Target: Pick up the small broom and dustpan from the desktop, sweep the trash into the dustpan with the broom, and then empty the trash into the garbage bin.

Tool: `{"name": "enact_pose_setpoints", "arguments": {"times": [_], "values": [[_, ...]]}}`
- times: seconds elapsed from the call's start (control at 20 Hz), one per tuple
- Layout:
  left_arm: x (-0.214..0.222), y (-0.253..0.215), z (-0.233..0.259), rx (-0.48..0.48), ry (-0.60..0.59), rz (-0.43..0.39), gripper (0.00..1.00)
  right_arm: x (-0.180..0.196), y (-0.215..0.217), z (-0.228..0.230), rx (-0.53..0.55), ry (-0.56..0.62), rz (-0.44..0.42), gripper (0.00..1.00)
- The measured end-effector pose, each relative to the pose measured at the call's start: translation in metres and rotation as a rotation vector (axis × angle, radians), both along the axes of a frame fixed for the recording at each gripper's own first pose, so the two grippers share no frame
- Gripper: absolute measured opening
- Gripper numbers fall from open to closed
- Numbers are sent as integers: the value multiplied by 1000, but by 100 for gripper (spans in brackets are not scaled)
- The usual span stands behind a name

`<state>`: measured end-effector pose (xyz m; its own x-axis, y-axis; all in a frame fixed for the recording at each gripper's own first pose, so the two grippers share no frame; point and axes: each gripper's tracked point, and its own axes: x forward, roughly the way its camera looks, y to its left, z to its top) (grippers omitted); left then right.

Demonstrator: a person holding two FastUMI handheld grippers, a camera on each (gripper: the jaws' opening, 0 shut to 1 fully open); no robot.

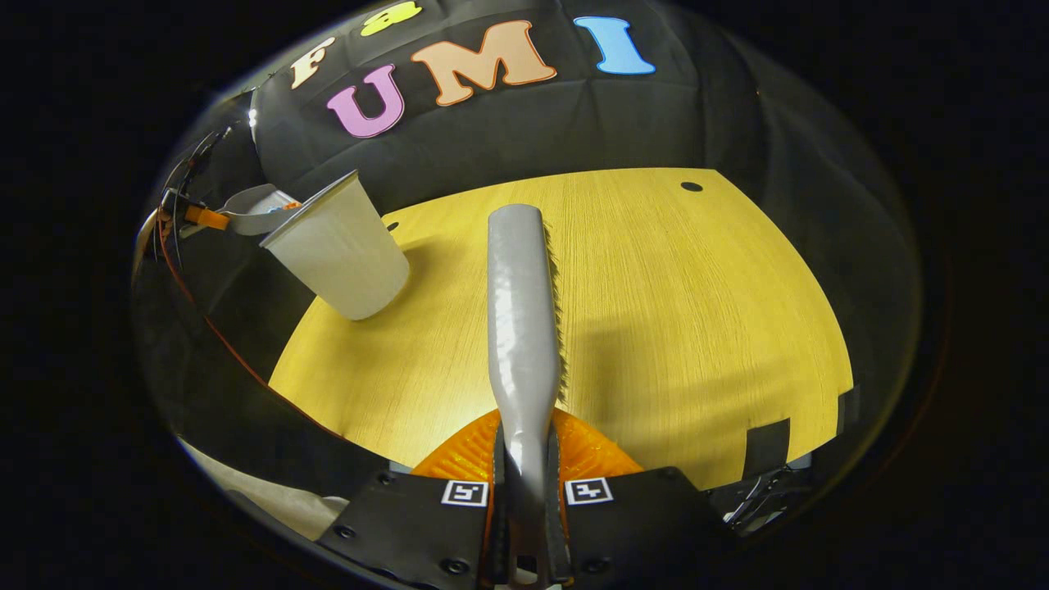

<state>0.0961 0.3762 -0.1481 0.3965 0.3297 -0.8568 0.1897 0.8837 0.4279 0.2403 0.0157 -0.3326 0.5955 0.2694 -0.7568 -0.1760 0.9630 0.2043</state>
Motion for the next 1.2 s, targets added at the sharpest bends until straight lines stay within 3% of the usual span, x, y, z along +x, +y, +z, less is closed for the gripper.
{"name": "enact_pose_setpoints", "arguments": {"times": [0.35,0.65,0.8,0.85,1.0,1.2], "values": [[5,7,26,166,61,-109,25,-4,1,-1,-17,8,26,19],[-3,6,15,109,68,-86,24,-6,0,0,-22,6,39,20],[-5,7,9,63,1,-49,25,-6,0,0,-25,-11,51,19],[-4,5,10,37,-37,-29,25,-6,0,1,-25,-15,55,20],[30,-43,25,-183,-277,18,24,-6,1,1,-31,-5,64,19],[65,-153,44,-439,-436,-80,24,-7,0,3,-12,-1,62,19]]}}
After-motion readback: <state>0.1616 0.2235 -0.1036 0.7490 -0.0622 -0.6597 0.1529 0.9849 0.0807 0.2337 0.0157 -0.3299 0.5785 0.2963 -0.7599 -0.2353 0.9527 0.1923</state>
